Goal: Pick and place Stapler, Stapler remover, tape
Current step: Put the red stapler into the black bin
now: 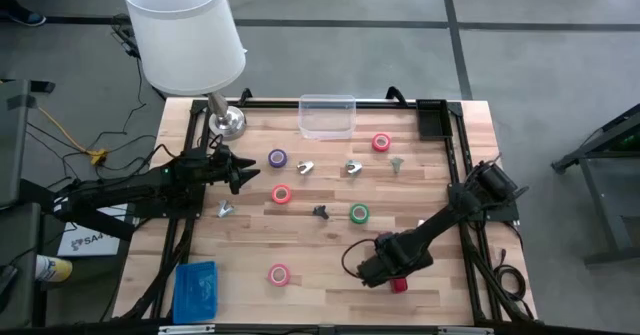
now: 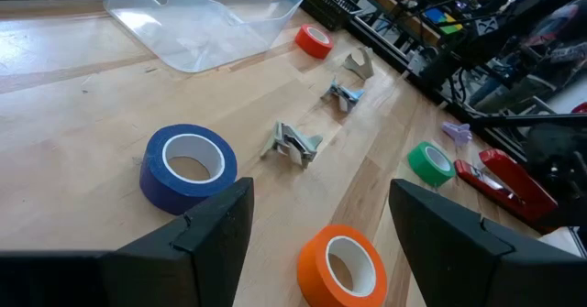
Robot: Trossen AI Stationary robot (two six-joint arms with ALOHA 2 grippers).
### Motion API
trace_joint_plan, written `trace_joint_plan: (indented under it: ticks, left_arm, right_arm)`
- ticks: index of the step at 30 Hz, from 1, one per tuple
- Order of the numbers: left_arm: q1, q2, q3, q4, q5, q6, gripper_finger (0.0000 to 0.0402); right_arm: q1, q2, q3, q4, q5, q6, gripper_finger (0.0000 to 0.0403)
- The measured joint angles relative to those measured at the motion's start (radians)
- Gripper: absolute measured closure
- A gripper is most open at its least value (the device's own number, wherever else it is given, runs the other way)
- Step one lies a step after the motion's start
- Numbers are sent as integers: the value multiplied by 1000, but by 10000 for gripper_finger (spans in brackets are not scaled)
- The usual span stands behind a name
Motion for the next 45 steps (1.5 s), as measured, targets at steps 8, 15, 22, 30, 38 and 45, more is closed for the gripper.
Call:
trace_joint_plan:
  ticks: [8,15,22,30,38,45]
  left_arm:
    - [0,0,0,0,0,0,151]
    - [0,0,0,0,0,0,151]
    - [0,0,0,0,0,0,151]
    - [0,0,0,0,0,0,151]
    - [0,0,0,0,0,0,151]
    - [0,0,0,0,0,0,151]
  right_arm:
    - [-34,-4,-89,167,-58,-22,27]
    - [-41,-4,-92,136,-53,-40,28]
    - [-41,-4,-97,135,-46,-32,62]
    - [-47,-5,-126,180,-26,-21,155]
    - [-53,-3,-126,164,6,-3,202]
    - [-52,-16,-128,161,23,-19,202]
